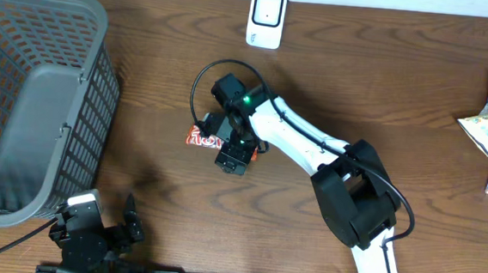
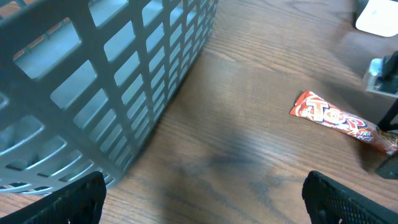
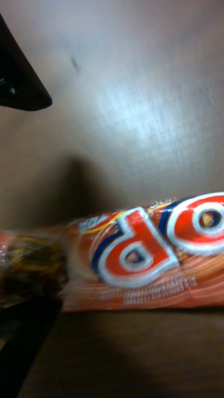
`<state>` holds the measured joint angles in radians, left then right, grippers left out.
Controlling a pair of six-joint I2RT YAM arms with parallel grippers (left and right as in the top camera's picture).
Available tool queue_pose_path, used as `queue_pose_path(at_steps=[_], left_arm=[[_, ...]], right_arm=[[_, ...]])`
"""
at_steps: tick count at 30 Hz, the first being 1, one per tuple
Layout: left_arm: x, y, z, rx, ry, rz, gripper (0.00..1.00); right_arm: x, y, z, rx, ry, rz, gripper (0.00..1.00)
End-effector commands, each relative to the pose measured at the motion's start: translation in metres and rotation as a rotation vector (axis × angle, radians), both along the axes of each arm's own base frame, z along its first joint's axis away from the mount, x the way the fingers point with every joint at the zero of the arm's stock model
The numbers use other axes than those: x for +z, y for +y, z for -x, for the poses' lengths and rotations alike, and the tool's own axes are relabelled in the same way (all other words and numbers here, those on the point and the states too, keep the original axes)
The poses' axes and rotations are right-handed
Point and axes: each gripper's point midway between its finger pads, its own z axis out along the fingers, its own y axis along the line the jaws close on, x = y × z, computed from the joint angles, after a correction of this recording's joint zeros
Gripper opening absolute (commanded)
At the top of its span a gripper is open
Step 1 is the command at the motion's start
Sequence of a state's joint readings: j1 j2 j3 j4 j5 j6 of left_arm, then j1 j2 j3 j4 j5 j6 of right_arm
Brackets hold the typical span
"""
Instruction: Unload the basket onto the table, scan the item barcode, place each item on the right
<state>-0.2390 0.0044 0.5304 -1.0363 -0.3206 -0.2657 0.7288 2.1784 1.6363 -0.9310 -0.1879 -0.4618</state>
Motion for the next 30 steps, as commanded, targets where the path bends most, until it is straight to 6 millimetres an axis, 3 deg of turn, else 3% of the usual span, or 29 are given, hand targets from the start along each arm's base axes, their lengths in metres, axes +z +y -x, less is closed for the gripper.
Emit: queue_pose_path(at_steps=[1, 10, 12, 18, 19, 20, 21, 22, 27, 30], left_arm=[[0.002, 0.003, 0.000, 0.014, -0.007, -0.004, 0.98], [0.002, 0.003, 0.000, 0.014, -0.007, -0.004, 0.98], [0.002, 0.003, 0.000, 0.014, -0.007, -0.004, 0.98], [0.002, 0.003, 0.000, 0.014, -0.007, -0.004, 0.98], [0.002, 0.003, 0.000, 0.014, -0.007, -0.004, 0.98], [0.002, 0.003, 0.000, 0.014, -0.007, -0.004, 0.98], [0.002, 0.003, 0.000, 0.014, -0.007, -0.004, 0.98], [0.002, 0.003, 0.000, 0.014, -0.007, -0.004, 0.98], [0.002, 0.003, 0.000, 0.014, -0.007, -0.004, 0.98], [0.002, 0.003, 0.000, 0.014, -0.007, -0.004, 0.98]], right_arm=[[-0.007, -0.006, -0.010, -0.062, -0.055, 0.031, 0.89], [-0.007, -0.005, -0.029, -0.107, -0.203, 0.095, 0.80], [-0.008, -0.003, -0.031, -0.105, -0.218, 0.092, 0.62], [-0.042, -0.007, 0.002, -0.074, -0.126, 0.083, 0.42], [-0.047, -0.010, 0.007, -0.071, -0.107, 0.084, 0.34], [-0.057, -0.015, 0.017, -0.067, -0.078, 0.087, 0.13], [-0.061, -0.017, 0.022, -0.067, -0.059, 0.088, 0.02], [-0.062, -0.019, 0.026, -0.067, -0.041, 0.088, 0.01], [-0.045, -0.010, 0.043, -0.080, 0.082, 0.033, 0.01], [-0.007, 0.008, 0.058, -0.102, 0.261, -0.091, 0.01]])
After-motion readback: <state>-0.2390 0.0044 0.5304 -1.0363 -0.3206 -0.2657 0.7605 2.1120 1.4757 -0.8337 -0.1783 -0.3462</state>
